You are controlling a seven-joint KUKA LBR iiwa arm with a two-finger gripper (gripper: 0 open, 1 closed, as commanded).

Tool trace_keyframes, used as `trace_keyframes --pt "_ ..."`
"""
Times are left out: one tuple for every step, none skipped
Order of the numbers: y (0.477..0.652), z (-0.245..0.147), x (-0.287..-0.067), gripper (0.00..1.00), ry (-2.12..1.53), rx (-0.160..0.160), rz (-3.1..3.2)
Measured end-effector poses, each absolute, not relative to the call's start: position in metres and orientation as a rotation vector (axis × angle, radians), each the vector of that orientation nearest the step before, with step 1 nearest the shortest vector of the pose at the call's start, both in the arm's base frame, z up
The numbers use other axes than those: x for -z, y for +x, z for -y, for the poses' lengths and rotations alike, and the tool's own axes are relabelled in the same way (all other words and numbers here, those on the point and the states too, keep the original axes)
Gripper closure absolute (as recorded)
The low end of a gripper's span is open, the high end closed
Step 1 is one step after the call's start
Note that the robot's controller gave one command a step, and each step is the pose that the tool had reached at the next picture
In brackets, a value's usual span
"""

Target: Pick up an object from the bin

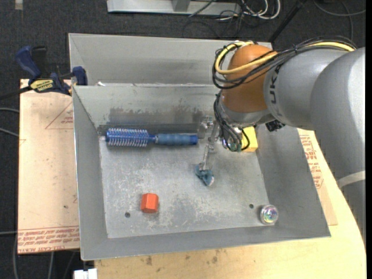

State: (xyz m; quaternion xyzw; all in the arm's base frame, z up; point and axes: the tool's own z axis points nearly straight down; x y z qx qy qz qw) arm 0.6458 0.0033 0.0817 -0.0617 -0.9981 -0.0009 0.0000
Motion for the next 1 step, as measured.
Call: trace_keyframes --pt "0.6358 -0.011 -0.0713 0.0 -0.196 0.002 3.139"
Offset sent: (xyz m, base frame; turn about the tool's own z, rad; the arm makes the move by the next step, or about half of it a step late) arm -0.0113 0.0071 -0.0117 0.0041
